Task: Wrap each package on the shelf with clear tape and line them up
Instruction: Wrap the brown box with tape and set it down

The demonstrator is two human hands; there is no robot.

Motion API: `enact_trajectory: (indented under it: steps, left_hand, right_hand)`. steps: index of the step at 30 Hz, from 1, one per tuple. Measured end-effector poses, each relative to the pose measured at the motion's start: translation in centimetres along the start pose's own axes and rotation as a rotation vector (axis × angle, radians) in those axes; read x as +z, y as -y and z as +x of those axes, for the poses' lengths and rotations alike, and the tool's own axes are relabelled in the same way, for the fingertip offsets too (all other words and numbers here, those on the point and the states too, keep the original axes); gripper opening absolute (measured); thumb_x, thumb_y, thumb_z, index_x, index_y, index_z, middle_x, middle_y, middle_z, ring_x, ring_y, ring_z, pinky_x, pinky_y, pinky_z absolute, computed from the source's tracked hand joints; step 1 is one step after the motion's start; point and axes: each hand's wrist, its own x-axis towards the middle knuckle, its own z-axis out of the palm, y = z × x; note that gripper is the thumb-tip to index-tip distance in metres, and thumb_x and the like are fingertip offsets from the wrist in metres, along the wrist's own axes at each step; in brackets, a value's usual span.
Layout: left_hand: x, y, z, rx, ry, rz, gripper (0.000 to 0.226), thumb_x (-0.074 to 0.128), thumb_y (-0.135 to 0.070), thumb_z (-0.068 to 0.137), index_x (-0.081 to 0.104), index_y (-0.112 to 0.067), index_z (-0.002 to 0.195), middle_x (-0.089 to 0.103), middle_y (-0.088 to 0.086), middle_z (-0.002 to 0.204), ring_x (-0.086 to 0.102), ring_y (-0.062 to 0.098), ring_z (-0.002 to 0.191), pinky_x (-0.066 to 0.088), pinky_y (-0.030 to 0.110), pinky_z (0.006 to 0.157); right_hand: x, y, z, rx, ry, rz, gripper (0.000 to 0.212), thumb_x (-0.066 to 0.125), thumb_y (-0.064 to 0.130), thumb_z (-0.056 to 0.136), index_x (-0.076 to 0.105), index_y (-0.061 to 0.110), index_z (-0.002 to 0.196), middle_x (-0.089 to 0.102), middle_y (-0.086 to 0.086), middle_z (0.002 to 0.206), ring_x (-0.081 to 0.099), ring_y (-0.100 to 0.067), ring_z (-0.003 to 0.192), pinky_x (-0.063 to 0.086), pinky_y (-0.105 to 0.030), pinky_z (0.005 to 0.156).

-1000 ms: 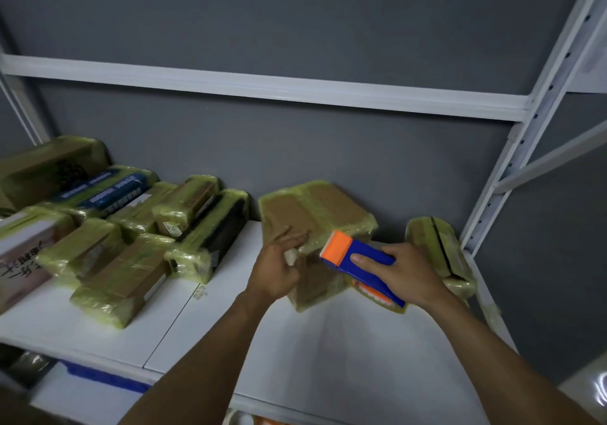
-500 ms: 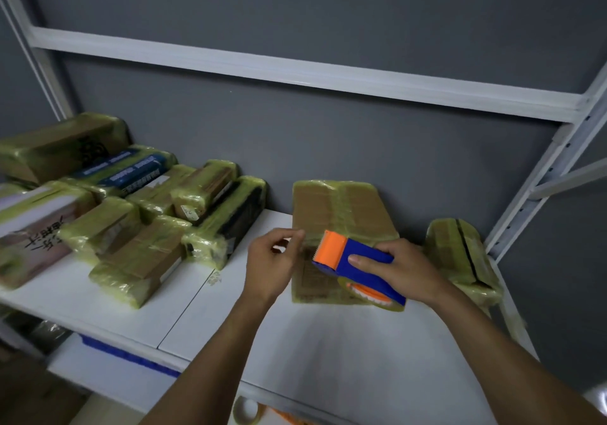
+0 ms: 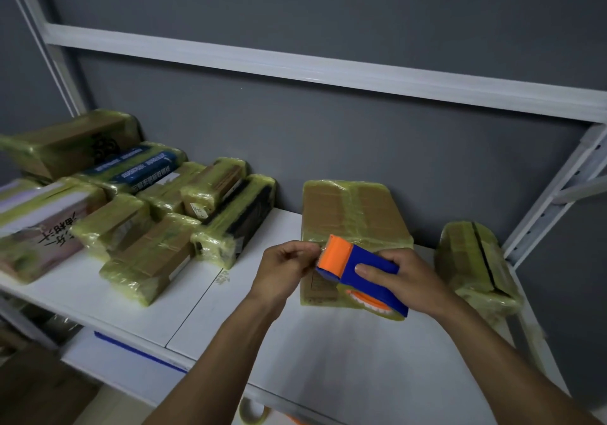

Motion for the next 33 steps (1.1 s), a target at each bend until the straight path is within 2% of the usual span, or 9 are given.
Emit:
enact_trajectory:
  steps: [4,9,12,15,19,22,24,30,33]
  left_hand:
    - [0.3,0.0,0.5,0.037,-0.08,0.105,0.016,0.064,-0.009,0.098,0.077,-0.007,0.09,0.076,0.011,0.091,0.071,0.015,0.079,0.06,0.027,0.075]
    - [-2.7,-1.0,1.6,0.084,-0.205,0.006,0.016,0.066,0.001,0.094,0.073,-0.009,0.084,0.072,0.0,0.068,0.066,0.005,0.061,0.053,0.015,0.062]
    - [-5.3,-1.2,2.2,0.127,-0.289,-0.009,0.013,0.067,-0.001,0.094,0.074,-0.009,0.085,0.07,0.0,0.067,0.065,0.006,0.063,0.054,0.016,0.066]
    - [-5.4,-0.7,2.4,0.105,-0.287,-0.04,0.013,0.066,-0.001,0.094,0.074,-0.008,0.087,0.07,0.002,0.074,0.065,0.006,0.066,0.055,0.016,0.069]
    - [-5.2,0.0,2.8,0.088,-0.333,-0.13,0.021,0.062,0.004,0.094,0.073,-0.009,0.083,0.07,0.001,0.076,0.064,0.008,0.068,0.055,0.017,0.071]
    - [-6.3,0.0,3.3,0.078,-0.417,-0.189,0.027,0.058,0.008,0.095,0.071,-0.01,0.079,0.07,0.003,0.082,0.062,0.011,0.073,0.052,0.021,0.075]
    - [-7.3,0.0,3.6,0.079,-0.451,-0.22,0.025,0.057,0.008,0.095,0.071,-0.008,0.082,0.07,0.006,0.085,0.062,0.011,0.072,0.052,0.021,0.075]
    - [-6.7,1.6,3.6,-0.036,-0.399,-0.241,0.018,0.063,-0.001,0.092,0.065,-0.012,0.077,0.055,0.003,0.071,0.046,0.015,0.068,0.039,0.027,0.07]
    - [-6.1,2.8,3.6,-0.123,-0.382,-0.294,0.01,0.07,-0.003,0.09,0.069,-0.012,0.09,0.064,-0.002,0.085,0.057,0.011,0.079,0.042,0.03,0.081]
  right_hand:
    - [0.4,1.1,-0.1,0.027,-0.044,-0.116,0.054,0.072,0.077,0.069,0.074,0.025,0.085,0.076,0.013,0.08,0.074,-0.007,0.072,0.057,-0.026,0.063]
    - [-1.0,2.1,-0.9,0.067,-0.055,-0.206,0.062,0.069,0.084,0.064,0.074,0.025,0.082,0.075,0.013,0.076,0.073,-0.007,0.069,0.059,-0.032,0.066]
    - [-2.1,2.5,-1.1,0.063,-0.107,-0.338,0.063,0.07,0.083,0.066,0.07,0.02,0.068,0.068,0.003,0.062,0.065,-0.012,0.055,0.05,-0.036,0.058]
    - [-2.7,3.6,-0.9,0.076,-0.162,-0.411,0.074,0.069,0.09,0.055,0.059,0.016,0.058,0.054,0.003,0.05,0.049,-0.01,0.044,0.036,-0.026,0.05]
    - [-3.0,6.4,0.0,0.07,-0.183,-0.491,0.078,0.066,0.098,0.043,0.067,0.022,0.062,0.06,0.011,0.053,0.058,-0.002,0.049,0.035,-0.02,0.045]
    - [-3.1,8.1,0.6,0.056,-0.104,-0.568,0.052,0.07,0.092,0.053,0.066,0.041,0.061,0.057,0.021,0.049,0.057,0.008,0.051,0.027,-0.011,0.036]
    - [-3.4,8.6,0.8,0.082,-0.085,-0.592,0.06,0.075,0.088,0.056,0.068,0.029,0.061,0.06,0.028,0.053,0.058,0.014,0.054,0.029,-0.009,0.036]
    - [-3.5,10.7,2.1,0.104,-0.159,-0.737,0.072,0.077,0.09,0.042,0.065,0.022,0.062,0.061,0.009,0.055,0.062,-0.008,0.055,0.037,-0.024,0.048]
    - [-3.3,11.9,3.0,0.112,-0.156,-0.822,0.084,0.068,0.097,0.032,0.061,0.02,0.065,0.06,0.003,0.063,0.061,-0.015,0.06,0.034,-0.026,0.049]
